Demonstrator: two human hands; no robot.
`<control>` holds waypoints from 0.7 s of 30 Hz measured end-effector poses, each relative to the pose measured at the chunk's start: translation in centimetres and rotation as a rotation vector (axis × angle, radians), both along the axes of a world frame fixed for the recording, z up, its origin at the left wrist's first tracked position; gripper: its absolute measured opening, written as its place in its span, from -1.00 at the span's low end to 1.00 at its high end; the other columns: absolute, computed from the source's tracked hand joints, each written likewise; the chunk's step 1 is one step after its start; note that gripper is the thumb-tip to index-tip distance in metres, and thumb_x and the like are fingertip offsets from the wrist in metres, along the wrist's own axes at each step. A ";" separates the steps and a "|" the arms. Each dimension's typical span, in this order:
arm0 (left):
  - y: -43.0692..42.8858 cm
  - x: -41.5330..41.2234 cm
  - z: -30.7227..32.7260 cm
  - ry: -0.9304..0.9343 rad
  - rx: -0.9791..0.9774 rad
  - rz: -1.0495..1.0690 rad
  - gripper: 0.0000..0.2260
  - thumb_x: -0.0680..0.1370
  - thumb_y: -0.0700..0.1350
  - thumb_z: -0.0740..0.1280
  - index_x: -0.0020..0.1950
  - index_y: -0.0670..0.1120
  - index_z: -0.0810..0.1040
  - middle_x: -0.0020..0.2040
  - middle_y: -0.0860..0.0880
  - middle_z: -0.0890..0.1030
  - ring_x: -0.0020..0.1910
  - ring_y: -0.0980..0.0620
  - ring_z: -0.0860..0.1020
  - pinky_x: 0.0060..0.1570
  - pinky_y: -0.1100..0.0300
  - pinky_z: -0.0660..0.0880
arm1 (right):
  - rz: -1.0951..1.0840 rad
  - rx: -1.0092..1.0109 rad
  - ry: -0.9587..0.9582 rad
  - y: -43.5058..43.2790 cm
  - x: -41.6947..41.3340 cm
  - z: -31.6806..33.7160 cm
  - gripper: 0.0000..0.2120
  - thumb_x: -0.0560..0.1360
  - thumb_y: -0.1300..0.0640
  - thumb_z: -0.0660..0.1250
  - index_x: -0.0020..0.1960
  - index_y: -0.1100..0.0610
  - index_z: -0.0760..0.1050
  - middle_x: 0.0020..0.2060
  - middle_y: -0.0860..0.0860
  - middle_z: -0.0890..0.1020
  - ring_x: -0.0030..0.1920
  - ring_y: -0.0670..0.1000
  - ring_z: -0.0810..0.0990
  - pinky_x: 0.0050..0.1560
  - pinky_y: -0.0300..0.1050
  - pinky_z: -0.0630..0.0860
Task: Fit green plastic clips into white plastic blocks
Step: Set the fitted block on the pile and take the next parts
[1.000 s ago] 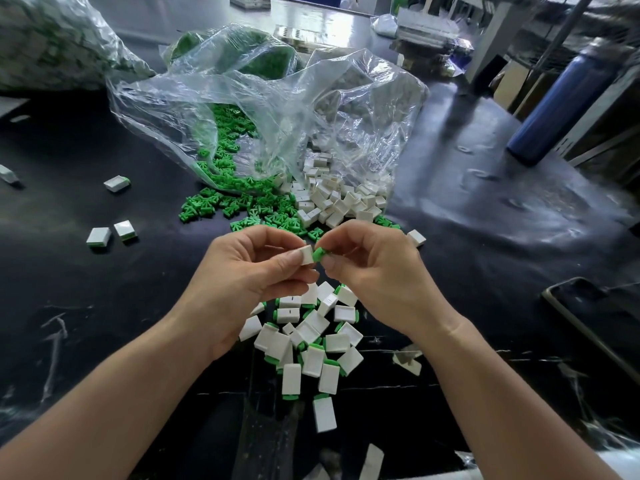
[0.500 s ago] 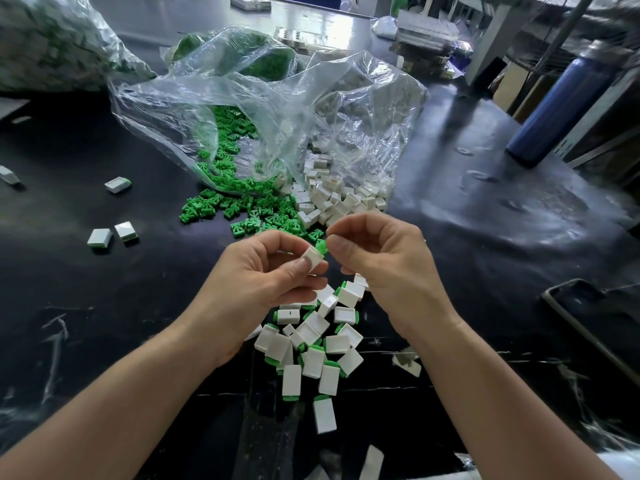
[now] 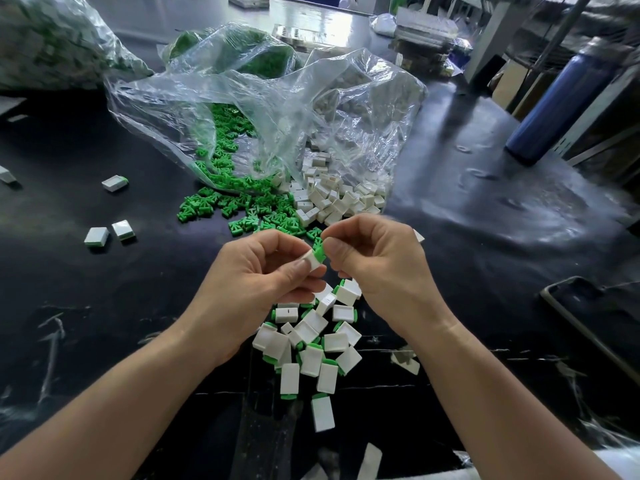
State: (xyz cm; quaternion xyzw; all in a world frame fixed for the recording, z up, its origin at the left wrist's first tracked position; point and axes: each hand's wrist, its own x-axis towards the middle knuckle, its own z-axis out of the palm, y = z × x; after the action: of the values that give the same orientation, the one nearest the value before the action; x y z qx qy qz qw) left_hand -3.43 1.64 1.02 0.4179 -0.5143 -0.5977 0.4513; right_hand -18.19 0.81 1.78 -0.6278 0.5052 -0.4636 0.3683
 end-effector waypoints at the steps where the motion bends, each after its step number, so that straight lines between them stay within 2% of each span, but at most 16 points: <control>1: 0.0 0.0 0.0 -0.002 -0.003 -0.002 -0.94 0.41 -0.26 0.32 -0.15 -0.20 0.54 -0.27 -0.13 0.68 -0.30 -0.01 0.66 -0.34 0.27 0.57 | 0.000 -0.002 0.007 0.0 0.0 0.0 -0.78 0.42 0.25 0.41 -0.26 -0.06 0.53 -0.44 -0.18 0.59 -0.37 -0.21 0.56 -0.31 -0.35 0.48; 7: 0.2 0.0 0.0 -0.042 -0.040 -0.009 -0.87 0.36 -0.18 0.33 -0.14 -0.20 0.55 -0.25 -0.14 0.68 -0.30 -0.01 0.66 -0.34 0.28 0.56 | -0.002 -0.007 0.026 0.0 0.3 -0.2 -0.77 0.44 0.27 0.38 -0.25 -0.04 0.50 -0.40 -0.12 0.57 -0.39 -0.21 0.54 -0.30 -0.33 0.48; 12: 0.2 -0.2 -0.1 -0.014 -0.021 0.016 -0.97 0.46 -0.31 0.31 -0.14 -0.23 0.53 -0.25 -0.17 0.67 -0.32 -0.02 0.66 -0.34 0.25 0.58 | -0.018 -0.023 0.046 0.1 0.4 -0.1 -0.75 0.44 0.25 0.39 -0.27 -0.07 0.47 -0.41 -0.14 0.56 -0.39 -0.21 0.54 -0.30 -0.34 0.49; 15: 0.3 -0.2 -0.2 0.000 -0.022 0.033 -0.97 0.45 -0.30 0.31 -0.14 -0.24 0.54 -0.28 -0.15 0.67 -0.34 -0.01 0.65 -0.37 0.26 0.57 | -0.026 -0.058 0.093 0.3 0.6 -0.1 -0.73 0.43 0.25 0.39 -0.28 -0.08 0.45 -0.41 -0.16 0.54 -0.38 -0.23 0.52 -0.33 -0.41 0.43; 21: 0.5 -0.4 -0.2 0.018 -0.035 0.065 -0.97 0.41 -0.28 0.32 -0.17 -0.23 0.53 -0.32 -0.14 0.67 -0.36 -0.02 0.65 -0.39 0.25 0.57 | -0.005 -0.038 0.052 0.4 0.7 -0.1 -0.74 0.42 0.26 0.40 -0.29 -0.07 0.48 -0.42 -0.15 0.55 -0.38 -0.22 0.52 -0.30 -0.34 0.47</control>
State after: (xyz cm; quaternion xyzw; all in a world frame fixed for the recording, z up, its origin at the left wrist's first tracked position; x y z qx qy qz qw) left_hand -3.79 2.13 0.80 0.4209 -0.5069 -0.5773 0.4823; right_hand -17.51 1.20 1.71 -0.6453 0.5071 -0.4576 0.3420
